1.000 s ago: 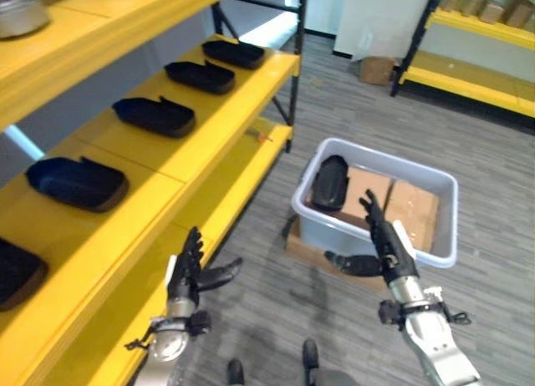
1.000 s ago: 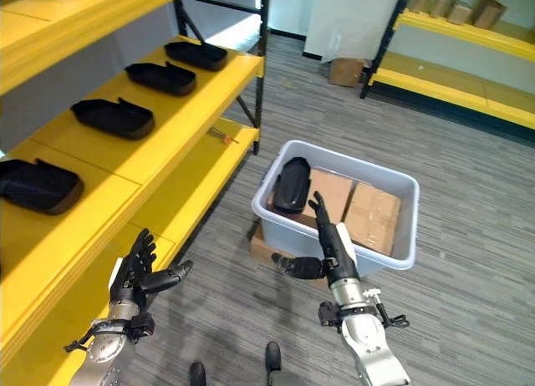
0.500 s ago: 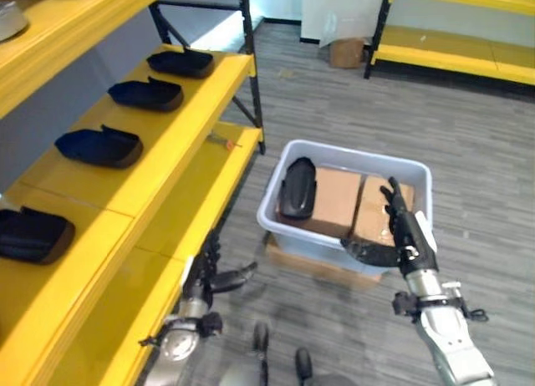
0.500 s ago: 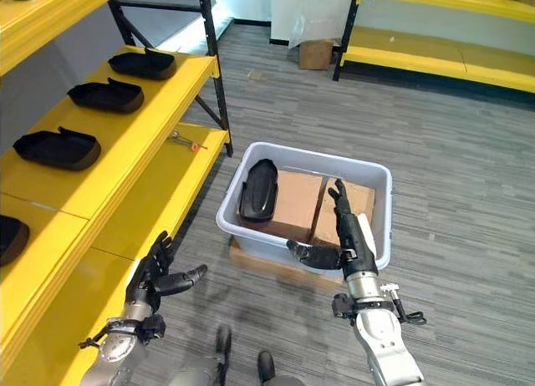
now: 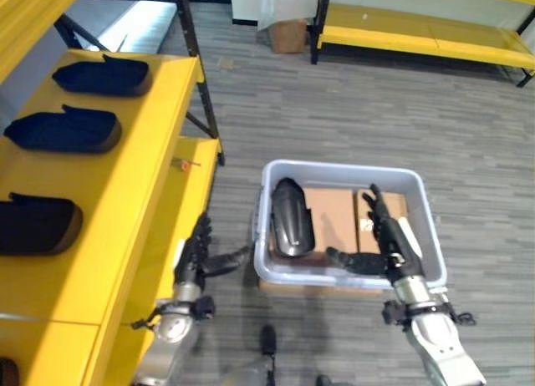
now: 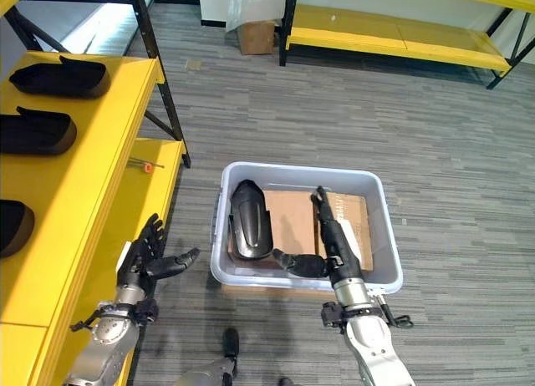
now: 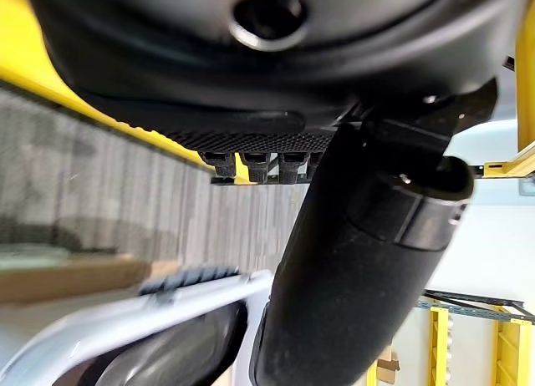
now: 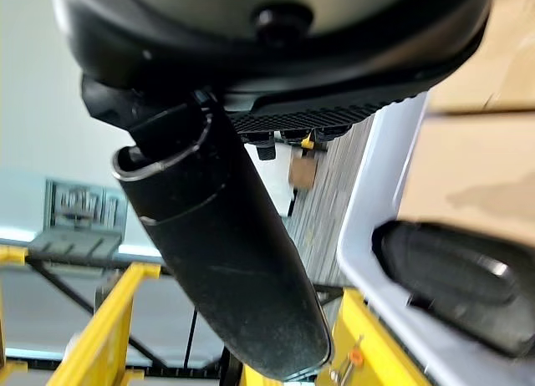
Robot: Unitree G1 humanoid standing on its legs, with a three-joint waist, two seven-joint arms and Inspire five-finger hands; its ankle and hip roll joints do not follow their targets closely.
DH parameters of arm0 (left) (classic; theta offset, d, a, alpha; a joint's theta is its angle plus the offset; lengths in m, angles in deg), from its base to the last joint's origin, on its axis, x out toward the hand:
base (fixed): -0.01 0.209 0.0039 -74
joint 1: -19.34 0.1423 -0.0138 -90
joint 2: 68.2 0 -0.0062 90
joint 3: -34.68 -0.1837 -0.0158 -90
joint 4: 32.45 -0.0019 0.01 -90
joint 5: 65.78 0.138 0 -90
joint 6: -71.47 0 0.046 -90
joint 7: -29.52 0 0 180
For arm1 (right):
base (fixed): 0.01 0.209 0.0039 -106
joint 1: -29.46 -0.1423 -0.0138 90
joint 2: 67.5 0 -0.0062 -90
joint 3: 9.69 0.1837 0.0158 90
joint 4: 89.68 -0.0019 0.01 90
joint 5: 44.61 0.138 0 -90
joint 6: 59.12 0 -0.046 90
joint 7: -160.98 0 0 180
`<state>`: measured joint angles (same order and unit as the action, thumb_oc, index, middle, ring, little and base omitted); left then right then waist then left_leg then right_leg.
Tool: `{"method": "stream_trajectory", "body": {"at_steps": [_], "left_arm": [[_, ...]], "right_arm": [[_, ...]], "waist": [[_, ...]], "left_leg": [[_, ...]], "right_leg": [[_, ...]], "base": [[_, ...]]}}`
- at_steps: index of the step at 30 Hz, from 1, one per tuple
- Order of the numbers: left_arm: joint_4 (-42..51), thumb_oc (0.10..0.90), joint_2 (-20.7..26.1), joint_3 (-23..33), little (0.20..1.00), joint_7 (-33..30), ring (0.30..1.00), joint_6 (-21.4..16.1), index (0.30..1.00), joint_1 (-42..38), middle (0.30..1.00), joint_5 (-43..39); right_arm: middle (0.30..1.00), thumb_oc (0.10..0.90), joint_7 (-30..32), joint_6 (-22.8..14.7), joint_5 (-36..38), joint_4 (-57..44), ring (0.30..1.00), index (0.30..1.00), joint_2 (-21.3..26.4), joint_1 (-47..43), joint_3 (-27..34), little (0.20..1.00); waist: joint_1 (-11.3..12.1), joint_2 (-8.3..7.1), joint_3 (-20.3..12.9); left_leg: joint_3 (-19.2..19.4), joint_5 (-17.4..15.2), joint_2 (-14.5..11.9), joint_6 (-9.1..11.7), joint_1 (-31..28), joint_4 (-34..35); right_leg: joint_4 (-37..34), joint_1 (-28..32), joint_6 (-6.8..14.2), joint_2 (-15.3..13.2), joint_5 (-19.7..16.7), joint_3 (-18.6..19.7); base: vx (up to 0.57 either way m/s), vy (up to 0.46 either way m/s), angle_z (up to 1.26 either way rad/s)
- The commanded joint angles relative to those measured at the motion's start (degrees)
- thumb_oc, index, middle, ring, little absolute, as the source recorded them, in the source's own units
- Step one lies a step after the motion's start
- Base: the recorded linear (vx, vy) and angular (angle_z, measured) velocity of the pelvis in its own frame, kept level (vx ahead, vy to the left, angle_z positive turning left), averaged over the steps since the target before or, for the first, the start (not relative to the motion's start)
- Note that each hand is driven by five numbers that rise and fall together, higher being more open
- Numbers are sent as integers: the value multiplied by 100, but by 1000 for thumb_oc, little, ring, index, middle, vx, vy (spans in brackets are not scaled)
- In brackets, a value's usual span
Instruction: Move parts from the plastic box to the shelf.
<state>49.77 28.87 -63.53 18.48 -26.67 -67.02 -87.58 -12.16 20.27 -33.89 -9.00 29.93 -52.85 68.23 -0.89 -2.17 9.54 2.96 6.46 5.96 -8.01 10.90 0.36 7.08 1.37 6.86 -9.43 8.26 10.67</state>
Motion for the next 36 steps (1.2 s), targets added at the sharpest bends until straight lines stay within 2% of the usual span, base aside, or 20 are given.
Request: {"method": "stream_trajectory", "body": {"at_steps": [1,3,5,6,8,9,10,14,16,23,30,36], "left_arm": [[583,900,368,227,1000,-130,1000,-595,1000,151,1000,253],[531,900,398,276,1000,-204,1000,-579,1000,94,1000,325],[517,900,409,330,1000,-187,1000,-585,1000,143,1000,316],[537,900,393,408,1000,-207,1000,-611,1000,217,1000,302],[544,900,383,438,1000,-206,1000,-612,1000,267,1000,298],[566,900,365,459,1000,-181,1000,-612,1000,343,1000,284],[472,900,263,382,1000,-112,1000,-611,1000,397,1000,275],[531,900,212,397,1000,-48,1000,-607,1000,484,1000,221],[616,900,191,415,1000,9,1000,-544,1000,679,1000,175],[667,900,179,494,1000,84,1000,-493,1000,870,1000,137],[713,900,205,509,1000,84,1000,-498,1000,866,1000,100],[726,900,258,354,1000,37,1000,-531,1000,634,1000,24]], "right_arm": [[1000,900,-6,-521,6,-242,1000,1000,-27,-551,117,1000],[1000,900,-17,-507,0,-202,1000,1000,-73,-623,5,1000],[1000,900,-25,-513,55,-165,1000,1000,-81,-707,-59,1000],[1000,900,-38,-524,79,-194,1000,1000,-46,-793,-104,1000],[1000,900,-46,-530,84,-207,1000,1000,-32,-781,-111,1000],[1000,900,-64,-524,89,-237,1000,1000,-22,-750,-100,1000],[1000,900,-118,-531,112,-236,1000,1000,17,-663,-86,1000],[1000,900,-132,-529,196,-267,1000,1000,72,-612,-30,1000],[1000,900,-145,-522,237,-321,1000,1000,142,-562,36,1000],[1000,900,-191,-468,226,-362,1000,1000,240,-560,63,1000],[1000,900,-130,-466,-55,-324,1000,1000,480,-878,8,1000],[1000,900,117,-425,-446,3,1000,1000,717,-1609,-146,1000]], "waist": [[57,-165,-411],[82,-146,-265],[49,-158,-160],[33,-189,-42],[9,-207,16],[-15,-218,71],[-37,-271,13],[-8,-288,-91],[-23,-244,-182],[-2,-146,-190],[58,-76,-74],[162,-31,219]], "left_leg": [[-20,-656,-484,407,146,-500],[188,-753,-573,408,-57,-428],[391,-838,-615,440,-260,-366],[499,-944,-650,460,-418,-398],[481,-1014,-660,479,-464,-462],[422,-1051,-662,470,-477,-564],[343,-1095,-609,495,-505,-568],[341,-1028,-619,531,-498,-476],[299,-1031,-658,569,-523,-430],[208,-920,-745,660,-587,-211],[119,-825,-778,722,-441,-166],[-17,-780,-759,750,-68,-360]], "right_leg": [[650,-743,169,152,-1146,-261],[928,-1087,108,77,-1081,-1051],[646,-1367,56,108,-1020,-1549],[223,-1542,75,59,-1107,-1857],[25,-1466,81,47,-1142,-1890],[107,-1434,120,-12,-1239,-1764],[-117,-1210,57,140,-1109,-1562],[-268,-1112,11,116,-1116,-1716],[-244,-1028,-27,122,-1009,-1894],[-246,-961,-70,155,-857,-1970],[-216,-1062,-107,168,-792,-2020],[-72,-1328,-157,143,-762,-2035]], "base": [[-26,137,-23],[12,147,-43],[120,74,-86],[116,8,-81],[98,-40,-42],[156,-89,-12],[108,-63,13],[75,-71,33],[114,-127,19],[49,-78,19],[-16,-48,4],[-81,-41,14]]}}
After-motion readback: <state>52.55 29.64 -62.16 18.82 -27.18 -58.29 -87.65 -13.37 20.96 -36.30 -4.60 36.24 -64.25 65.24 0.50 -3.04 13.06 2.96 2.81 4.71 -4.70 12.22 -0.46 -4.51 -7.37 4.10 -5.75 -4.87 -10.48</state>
